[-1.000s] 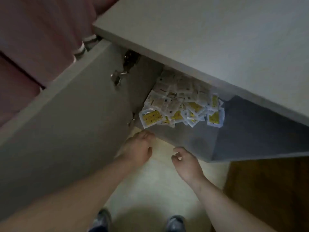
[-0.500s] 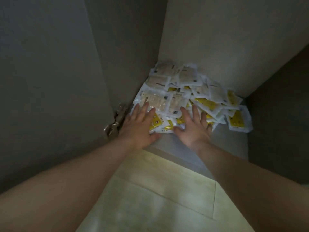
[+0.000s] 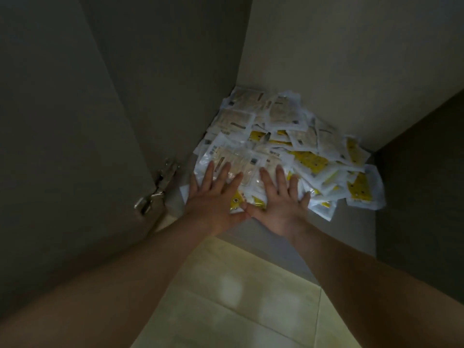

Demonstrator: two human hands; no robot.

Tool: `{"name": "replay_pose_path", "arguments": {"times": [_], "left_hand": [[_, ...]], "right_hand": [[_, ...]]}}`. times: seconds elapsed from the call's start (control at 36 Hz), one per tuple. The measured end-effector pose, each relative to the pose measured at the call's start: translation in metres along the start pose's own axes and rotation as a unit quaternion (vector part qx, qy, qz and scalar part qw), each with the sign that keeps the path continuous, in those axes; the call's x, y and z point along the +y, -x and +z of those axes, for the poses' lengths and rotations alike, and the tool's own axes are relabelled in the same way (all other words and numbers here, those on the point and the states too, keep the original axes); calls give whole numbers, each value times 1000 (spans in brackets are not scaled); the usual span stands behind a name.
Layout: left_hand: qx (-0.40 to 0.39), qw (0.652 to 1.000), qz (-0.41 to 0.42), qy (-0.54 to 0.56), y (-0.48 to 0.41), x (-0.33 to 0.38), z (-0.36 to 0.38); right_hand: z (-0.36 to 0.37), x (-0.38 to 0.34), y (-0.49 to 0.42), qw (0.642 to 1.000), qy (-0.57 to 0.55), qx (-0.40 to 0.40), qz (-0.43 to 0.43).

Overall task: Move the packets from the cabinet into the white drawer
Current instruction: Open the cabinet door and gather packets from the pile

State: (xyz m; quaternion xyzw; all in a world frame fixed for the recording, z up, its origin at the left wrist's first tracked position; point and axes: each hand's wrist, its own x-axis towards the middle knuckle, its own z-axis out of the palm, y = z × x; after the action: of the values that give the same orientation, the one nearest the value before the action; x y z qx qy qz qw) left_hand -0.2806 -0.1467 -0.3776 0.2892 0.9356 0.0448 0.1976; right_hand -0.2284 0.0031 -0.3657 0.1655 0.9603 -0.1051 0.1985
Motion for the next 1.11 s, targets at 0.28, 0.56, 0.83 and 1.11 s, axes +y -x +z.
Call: {"name": "replay_pose_path", "arguments": {"times": [0.28,0.56,0.83,1.11], "left_hand": [[139,988,71,-22,40,11,38],[250,950,182,-46,70,7,55],[243,956,165,13,95,18,43],[127,987,81,-54,91,32,26]], "right_hand": [[42,33,62,998,2,62,-8],[77,54,112,970,61,222,-78],[59,47,107,945,83,307,-72],[20,35,76,999,28,7,-23]]}}
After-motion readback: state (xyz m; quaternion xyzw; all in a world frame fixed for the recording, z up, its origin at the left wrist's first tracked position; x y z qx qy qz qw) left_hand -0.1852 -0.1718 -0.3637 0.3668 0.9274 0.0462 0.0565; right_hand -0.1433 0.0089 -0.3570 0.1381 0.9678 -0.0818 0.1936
